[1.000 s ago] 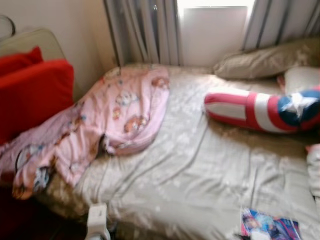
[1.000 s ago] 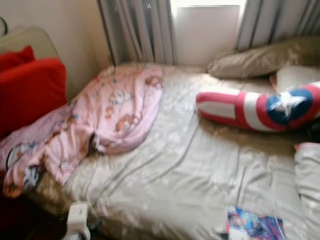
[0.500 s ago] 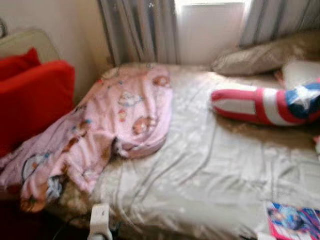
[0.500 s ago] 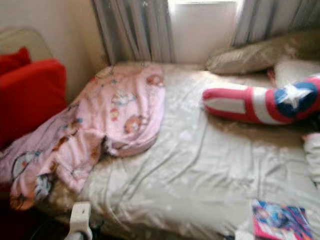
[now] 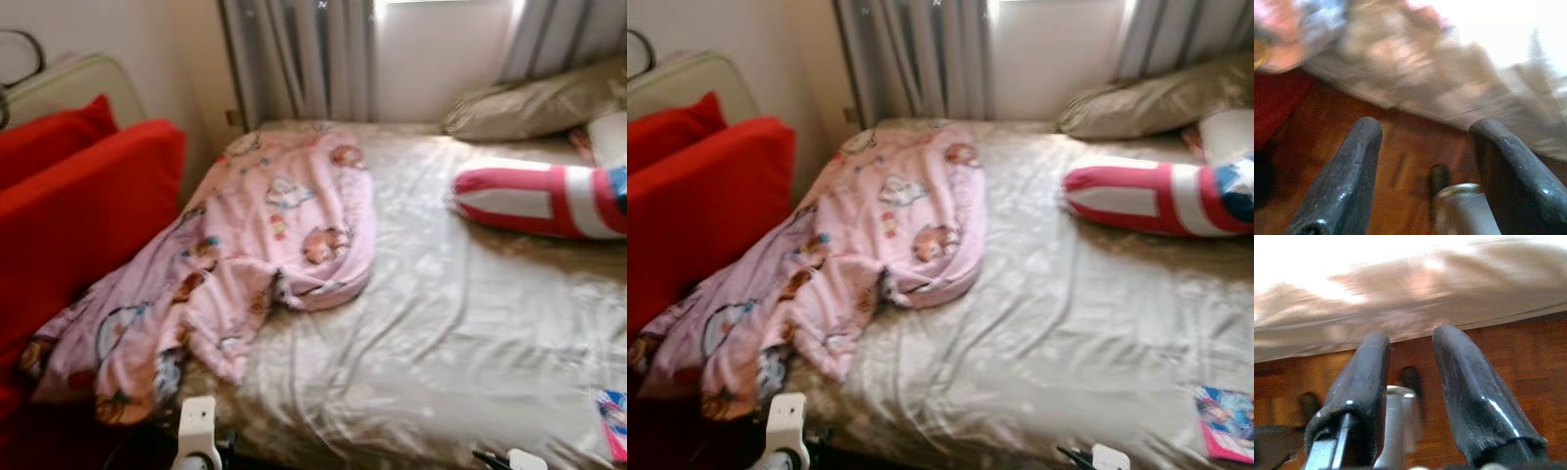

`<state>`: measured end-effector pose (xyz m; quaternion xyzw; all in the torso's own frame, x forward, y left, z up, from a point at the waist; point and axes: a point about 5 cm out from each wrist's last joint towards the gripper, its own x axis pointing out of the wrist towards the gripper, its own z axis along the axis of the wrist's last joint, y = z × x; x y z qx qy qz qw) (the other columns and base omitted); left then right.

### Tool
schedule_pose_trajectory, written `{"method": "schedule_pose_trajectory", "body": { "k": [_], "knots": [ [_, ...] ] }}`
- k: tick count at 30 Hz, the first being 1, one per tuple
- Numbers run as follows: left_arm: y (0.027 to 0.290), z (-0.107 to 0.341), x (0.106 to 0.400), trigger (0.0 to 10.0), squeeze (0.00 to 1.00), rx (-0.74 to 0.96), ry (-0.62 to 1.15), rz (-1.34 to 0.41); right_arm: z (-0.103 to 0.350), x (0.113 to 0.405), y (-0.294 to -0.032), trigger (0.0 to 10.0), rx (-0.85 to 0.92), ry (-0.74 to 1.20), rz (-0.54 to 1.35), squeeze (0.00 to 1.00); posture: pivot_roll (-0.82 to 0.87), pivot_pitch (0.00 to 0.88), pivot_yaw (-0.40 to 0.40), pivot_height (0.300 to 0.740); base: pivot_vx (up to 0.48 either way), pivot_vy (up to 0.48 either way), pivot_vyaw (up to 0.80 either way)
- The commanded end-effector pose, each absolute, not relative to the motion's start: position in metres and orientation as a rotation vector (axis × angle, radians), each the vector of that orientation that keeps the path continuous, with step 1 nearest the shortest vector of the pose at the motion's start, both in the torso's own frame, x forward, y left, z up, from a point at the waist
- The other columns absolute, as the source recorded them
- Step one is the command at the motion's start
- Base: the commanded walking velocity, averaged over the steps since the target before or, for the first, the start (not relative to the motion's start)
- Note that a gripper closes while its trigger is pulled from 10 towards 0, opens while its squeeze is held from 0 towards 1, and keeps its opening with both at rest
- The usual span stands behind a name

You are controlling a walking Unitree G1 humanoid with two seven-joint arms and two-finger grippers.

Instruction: Clean up the room

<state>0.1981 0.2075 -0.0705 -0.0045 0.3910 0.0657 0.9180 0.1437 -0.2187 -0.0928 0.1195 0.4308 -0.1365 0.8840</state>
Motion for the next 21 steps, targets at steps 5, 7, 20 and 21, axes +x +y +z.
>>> {"method": "schedule_pose_trajectory", "body": {
  "k": [5, 7, 20, 21],
  "knots": [
    [0.2041, -0.0701, 0.2003, 10.0, 0.00, -0.014, 0.805, 0.123, -0.0931, 0.1403, -0.2234, 10.0, 0.259, 0.898, -0.308, 0.00, 0.01, 0.013, 0.064, 0.740, 0.000, 0.480, 0.00],
    [0.2036, -0.0702, 0.2003, 10.0, 0.00, -0.017, 0.805, 0.124, -0.0928, 0.1408, -0.2236, 10.0, 0.263, 0.895, -0.308, 0.00, 0.01, 0.020, 0.062, 0.740, 0.000, 0.480, 0.00],
    [0.2022, -0.0705, 0.2002, 10.0, 0.00, -0.018, 0.807, 0.123, -0.0924, 0.1356, -0.2316, 10.0, 0.254, 0.895, -0.306, 0.00, 0.02, 0.027, 0.058, 0.740, 0.000, 0.480, 0.00],
    [0.2022, -0.0705, 0.2002, 10.0, 0.00, -0.018, 0.807, 0.123, -0.0924, 0.1356, -0.2316, 10.0, 0.254, 0.895, -0.306, 0.00, 0.02, 0.027, 0.058, 0.740, 0.000, 0.480, 0.00]
  ]
}}
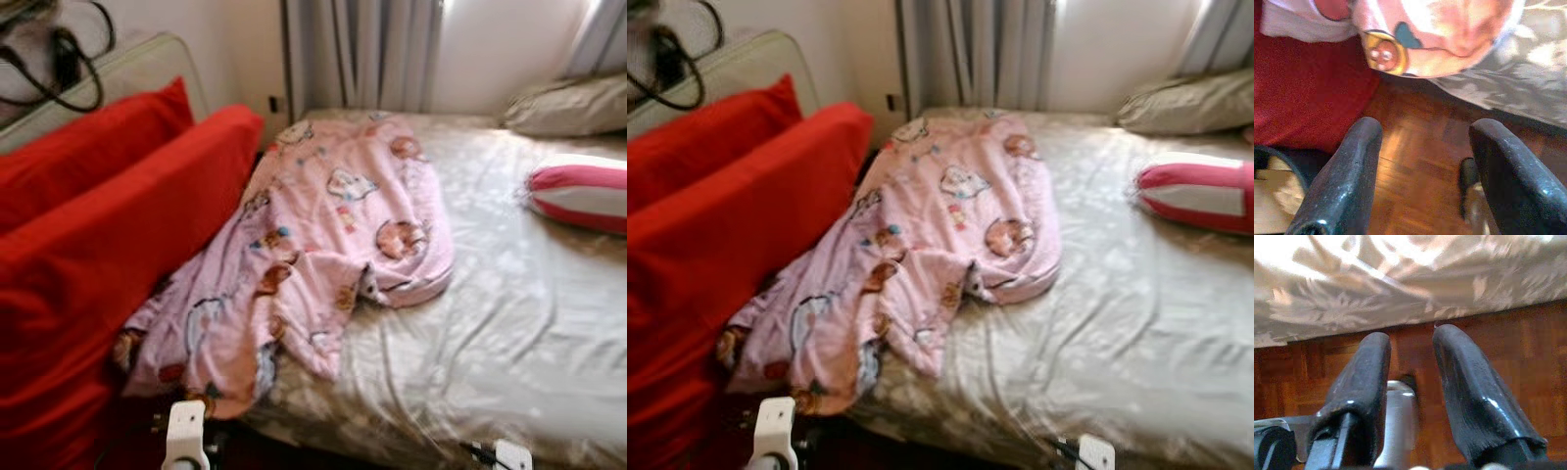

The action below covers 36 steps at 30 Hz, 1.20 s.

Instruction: Clean up the room

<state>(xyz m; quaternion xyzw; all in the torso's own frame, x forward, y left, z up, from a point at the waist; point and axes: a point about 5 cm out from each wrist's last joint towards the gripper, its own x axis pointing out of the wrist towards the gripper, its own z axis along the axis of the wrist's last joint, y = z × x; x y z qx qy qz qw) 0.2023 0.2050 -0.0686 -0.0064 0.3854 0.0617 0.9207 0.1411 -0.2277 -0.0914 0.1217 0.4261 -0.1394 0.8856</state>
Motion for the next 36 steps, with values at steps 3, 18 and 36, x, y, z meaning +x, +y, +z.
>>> {"method": "schedule_pose_trajectory", "body": {
  "k": [3, 18, 36],
  "knots": [
    [0.202, -0.070, 0.201, 10.0, 0.00, -0.013, 0.805, 0.121, -0.092, 0.134, -0.233, 10.0, 0.250, 0.898, -0.303, 0.00, 0.02, 0.025, 0.059, 0.740, 0.000, 0.256, 0.00],
    [0.201, -0.071, 0.200, 10.0, 0.00, -0.010, 0.810, 0.115, -0.093, 0.140, -0.221, 10.0, 0.220, 0.901, -0.243, 0.00, 0.02, 0.000, 0.055, 0.740, 0.000, 0.000, 0.30],
    [0.197, -0.072, 0.199, 10.0, 0.00, -0.010, 0.813, 0.102, -0.093, 0.143, -0.214, 10.0, 0.236, 0.890, -0.222, 0.00, 0.02, 0.000, 0.059, 0.740, 0.000, 0.000, 0.80]
  ]
}}
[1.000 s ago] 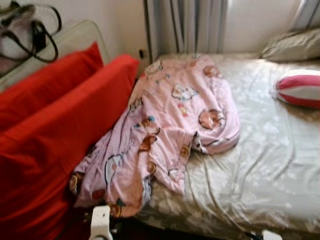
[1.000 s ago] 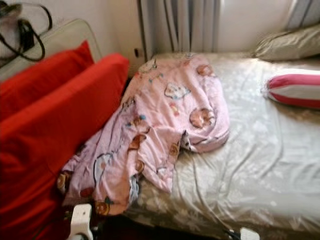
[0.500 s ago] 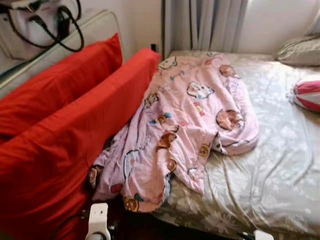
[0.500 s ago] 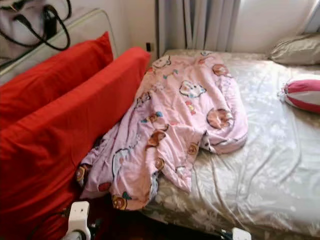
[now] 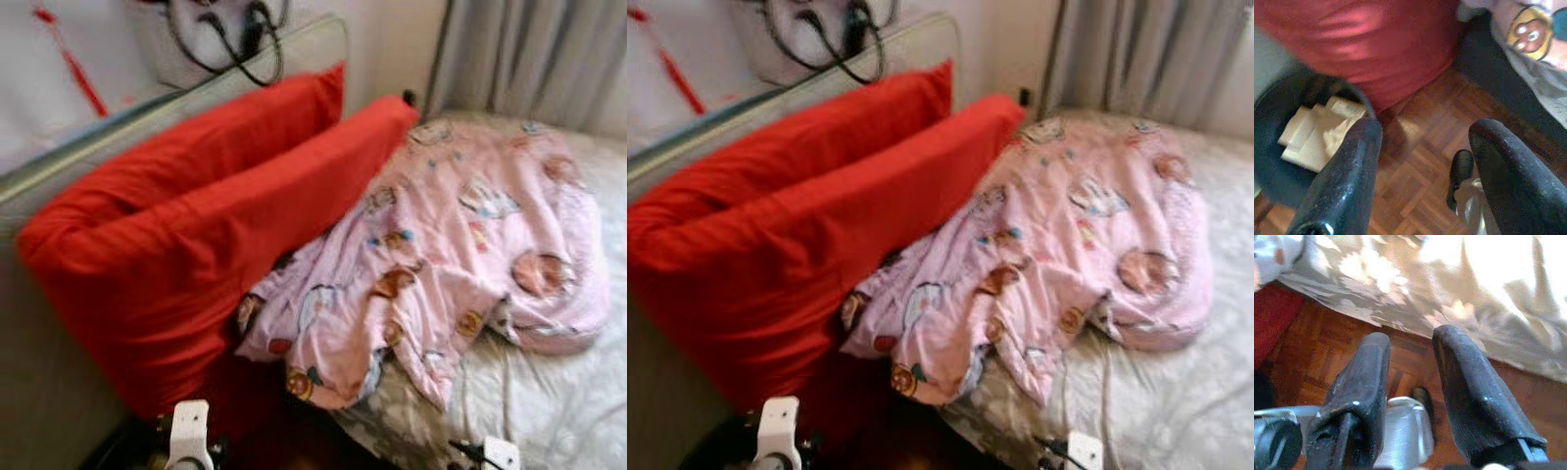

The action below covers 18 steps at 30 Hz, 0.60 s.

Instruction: Clean up the room

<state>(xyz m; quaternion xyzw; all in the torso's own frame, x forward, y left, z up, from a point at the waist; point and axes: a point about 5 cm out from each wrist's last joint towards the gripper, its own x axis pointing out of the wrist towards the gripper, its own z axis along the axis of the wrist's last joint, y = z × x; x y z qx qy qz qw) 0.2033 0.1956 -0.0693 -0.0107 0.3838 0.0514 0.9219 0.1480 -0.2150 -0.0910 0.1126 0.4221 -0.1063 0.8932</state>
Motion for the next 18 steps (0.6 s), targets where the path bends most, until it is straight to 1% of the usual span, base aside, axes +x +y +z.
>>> {"method": "schedule_pose_trajectory", "body": {
  "k": [1, 4, 9, 10, 14, 18],
  "knots": [
    [0.197, -0.072, 0.199, 10.0, 0.00, -0.011, 0.812, 0.102, -0.093, 0.143, -0.215, 10.0, 0.237, 0.888, -0.222, 0.00, 0.02, 0.000, 0.058, 0.740, 0.000, 0.000, 0.80],
    [0.196, -0.072, 0.200, 10.0, 0.00, -0.015, 0.810, 0.101, -0.093, 0.143, -0.216, 10.0, 0.236, 0.884, -0.224, 0.00, 0.02, 0.000, 0.053, 0.740, 0.000, 0.000, 0.78],
    [0.195, -0.071, 0.201, 10.0, 0.00, -0.025, 0.805, 0.103, -0.093, 0.135, -0.226, 10.0, 0.250, 0.887, -0.253, 0.00, 0.02, 0.000, 0.049, 0.740, 0.000, 0.000, 0.00],
    [0.195, -0.071, 0.201, 10.0, 0.00, -0.028, 0.804, 0.103, -0.094, 0.127, -0.233, 10.0, 0.248, 0.896, -0.265, 0.00, 0.02, 0.000, 0.047, 0.740, 0.000, 0.000, 0.00],
    [0.196, -0.071, 0.201, 10.0, 0.00, -0.033, 0.802, 0.112, -0.094, 0.120, -0.241, 10.0, 0.245, 0.901, -0.285, 0.00, 0.02, 0.000, 0.046, 0.740, 0.000, 0.000, 0.00],
    [0.198, -0.070, 0.201, 10.0, 0.00, -0.042, 0.794, 0.122, -0.094, 0.118, -0.244, 10.0, 0.241, 0.907, -0.286, 0.00, 0.03, 0.004, 0.046, 0.740, 0.309, 0.000, 0.00]
  ]
}}
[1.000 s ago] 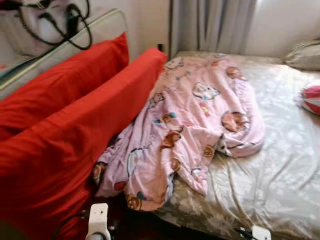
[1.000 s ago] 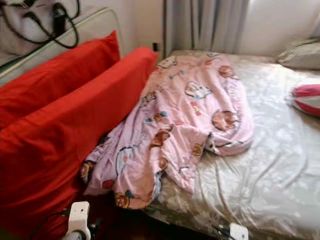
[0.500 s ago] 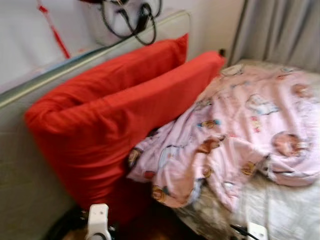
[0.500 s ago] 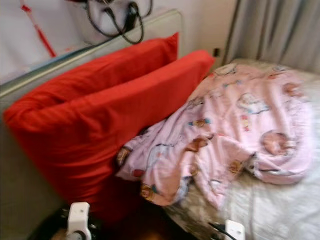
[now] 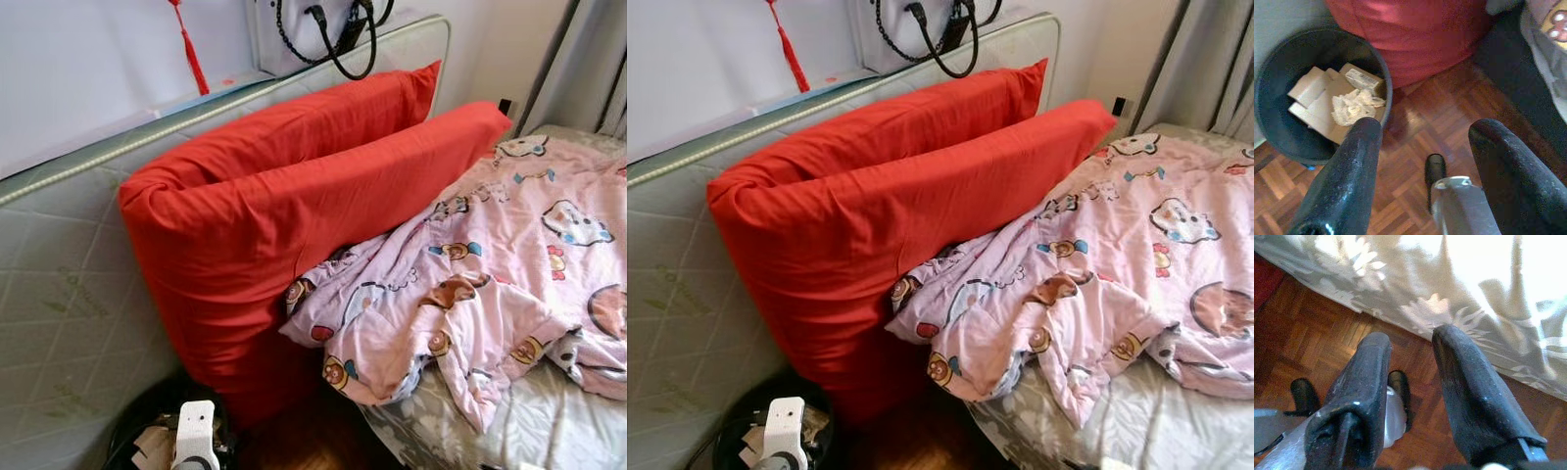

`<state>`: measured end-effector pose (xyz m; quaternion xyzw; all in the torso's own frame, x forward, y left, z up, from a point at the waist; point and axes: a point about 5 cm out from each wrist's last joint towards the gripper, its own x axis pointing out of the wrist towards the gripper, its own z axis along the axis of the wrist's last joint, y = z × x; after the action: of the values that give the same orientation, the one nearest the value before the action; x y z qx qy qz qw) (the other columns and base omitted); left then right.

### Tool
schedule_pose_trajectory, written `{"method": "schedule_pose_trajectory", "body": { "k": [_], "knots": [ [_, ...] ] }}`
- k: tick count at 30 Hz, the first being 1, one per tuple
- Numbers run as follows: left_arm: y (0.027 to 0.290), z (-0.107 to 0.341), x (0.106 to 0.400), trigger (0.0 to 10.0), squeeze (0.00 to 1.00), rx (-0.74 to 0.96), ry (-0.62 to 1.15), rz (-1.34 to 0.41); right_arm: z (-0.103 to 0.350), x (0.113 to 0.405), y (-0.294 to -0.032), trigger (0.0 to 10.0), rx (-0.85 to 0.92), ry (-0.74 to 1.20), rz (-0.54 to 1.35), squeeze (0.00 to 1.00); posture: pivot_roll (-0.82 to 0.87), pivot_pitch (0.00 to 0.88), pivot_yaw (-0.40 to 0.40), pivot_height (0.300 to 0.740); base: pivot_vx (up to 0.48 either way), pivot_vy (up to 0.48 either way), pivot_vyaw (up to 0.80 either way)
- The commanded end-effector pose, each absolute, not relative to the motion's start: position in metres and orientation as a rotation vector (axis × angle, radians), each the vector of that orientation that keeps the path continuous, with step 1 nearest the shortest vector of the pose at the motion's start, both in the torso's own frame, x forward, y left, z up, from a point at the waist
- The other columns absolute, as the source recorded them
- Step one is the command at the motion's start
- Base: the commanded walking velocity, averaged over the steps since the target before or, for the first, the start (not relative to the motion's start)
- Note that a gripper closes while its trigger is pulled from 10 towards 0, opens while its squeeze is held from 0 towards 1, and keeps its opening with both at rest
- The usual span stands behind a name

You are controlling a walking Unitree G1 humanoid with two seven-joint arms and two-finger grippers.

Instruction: Clean up the room

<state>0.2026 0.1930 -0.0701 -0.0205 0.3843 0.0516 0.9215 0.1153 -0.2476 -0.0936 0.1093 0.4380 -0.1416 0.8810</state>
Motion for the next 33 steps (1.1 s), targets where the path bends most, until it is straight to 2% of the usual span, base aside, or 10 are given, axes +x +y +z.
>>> {"method": "schedule_pose_trajectory", "body": {
  "k": [1, 7, 16, 20, 26, 29, 32, 33],
  "knots": [
    [0.198, -0.070, 0.201, 10.0, 0.00, -0.039, 0.795, 0.120, -0.094, 0.117, -0.244, 10.0, 0.236, 0.912, -0.283, 0.00, 0.03, 0.004, 0.046, 0.740, 0.364, 0.000, 0.00],
    [0.197, -0.070, 0.202, 10.0, 0.00, -0.036, 0.793, 0.109, -0.095, 0.122, -0.238, 10.0, 0.229, 0.915, -0.277, 0.00, 0.02, 0.012, 0.048, 0.740, 0.359, 0.000, 0.00],
    [0.197, -0.069, 0.203, 10.0, 0.00, -0.034, 0.789, 0.105, -0.098, 0.127, -0.216, 10.0, 0.227, 0.917, -0.245, 0.00, 0.03, 0.022, 0.048, 0.740, 0.363, 0.000, 0.00],
    [0.196, -0.069, 0.204, 10.0, 0.00, -0.033, 0.781, 0.102, -0.097, 0.129, -0.219, 10.0, 0.227, 0.910, -0.254, 0.00, 0.03, 0.025, 0.048, 0.740, 0.364, 0.000, 0.00],
    [0.195, -0.061, 0.216, 10.0, 0.00, -0.016, 0.726, 0.067, -0.090, 0.132, -0.242, 10.0, 0.211, 0.871, -0.309, 0.00, 0.03, 0.029, 0.047, 0.740, 0.095, 0.000, 0.00],
    [0.196, -0.047, 0.233, 10.0, 0.00, -0.024, 0.619, 0.044, -0.077, 0.155, -0.251, 10.0, 0.216, 0.754, -0.320, 0.00, 0.03, 0.033, 0.045, 0.740, 0.000, 0.000, 0.00],
    [0.195, -0.041, 0.240, 10.0, 0.00, -0.044, 0.569, 0.038, -0.071, 0.168, -0.247, 10.0, 0.205, 0.711, -0.282, 0.00, 0.03, 0.035, 0.040, 0.740, 0.000, 0.000, 0.00],
    [0.194, -0.033, 0.247, 10.0, 0.00, -0.047, 0.513, 0.027, -0.065, 0.182, -0.241, 10.0, 0.180, 0.654, -0.229, 0.00, 0.03, 0.036, 0.039, 0.740, 0.000, 0.000, 0.00]
  ]
}}
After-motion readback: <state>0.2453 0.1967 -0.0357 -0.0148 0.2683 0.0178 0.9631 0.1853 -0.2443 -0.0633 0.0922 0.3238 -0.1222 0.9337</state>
